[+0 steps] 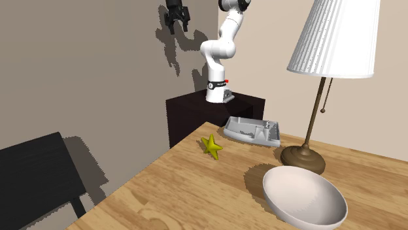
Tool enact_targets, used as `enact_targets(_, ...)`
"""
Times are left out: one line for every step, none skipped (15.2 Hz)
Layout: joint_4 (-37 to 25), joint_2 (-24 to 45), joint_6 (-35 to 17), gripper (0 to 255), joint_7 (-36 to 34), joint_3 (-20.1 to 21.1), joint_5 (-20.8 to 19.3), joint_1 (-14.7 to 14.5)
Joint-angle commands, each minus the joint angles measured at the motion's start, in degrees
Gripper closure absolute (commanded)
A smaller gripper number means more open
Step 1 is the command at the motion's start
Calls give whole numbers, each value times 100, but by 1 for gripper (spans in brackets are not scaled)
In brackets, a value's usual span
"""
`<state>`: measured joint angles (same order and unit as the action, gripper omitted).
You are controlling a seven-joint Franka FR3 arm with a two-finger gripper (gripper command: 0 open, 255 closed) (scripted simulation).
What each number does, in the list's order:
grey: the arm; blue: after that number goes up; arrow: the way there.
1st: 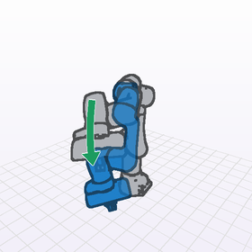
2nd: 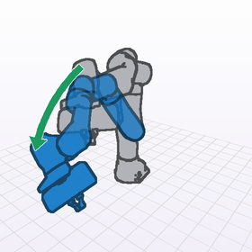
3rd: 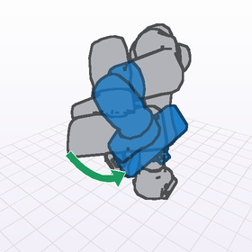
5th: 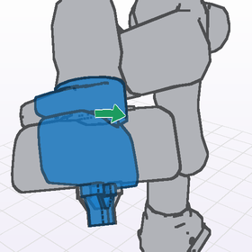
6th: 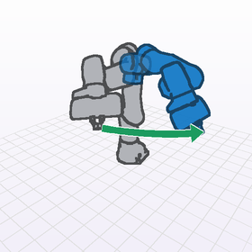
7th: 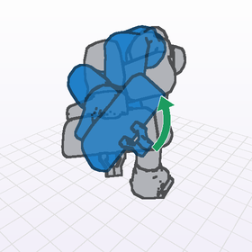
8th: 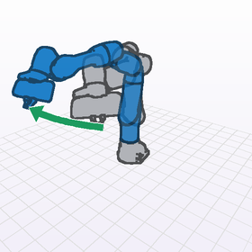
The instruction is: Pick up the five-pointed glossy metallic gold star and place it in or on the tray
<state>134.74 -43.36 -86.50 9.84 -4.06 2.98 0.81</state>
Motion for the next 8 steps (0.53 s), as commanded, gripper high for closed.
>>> enact_targets(0, 0, 0, 0, 0, 0, 0, 0)
enact_targets(65, 97, -185, 0, 48, 54, 20, -68)
enact_targets(125, 201, -369, 0, 96, 109, 39, -137)
enact_targets(178, 309, -553, 0, 144, 165, 58, -204)
enact_targets(225, 423, -736, 0, 191, 221, 76, -271)
enact_targets(267, 542, -918, 0, 238, 277, 93, -338)
enact_targets(302, 666, -1100, 0, 284, 335, 109, -403)
enact_targets(332, 795, -1280, 0, 329, 394, 124, -467)
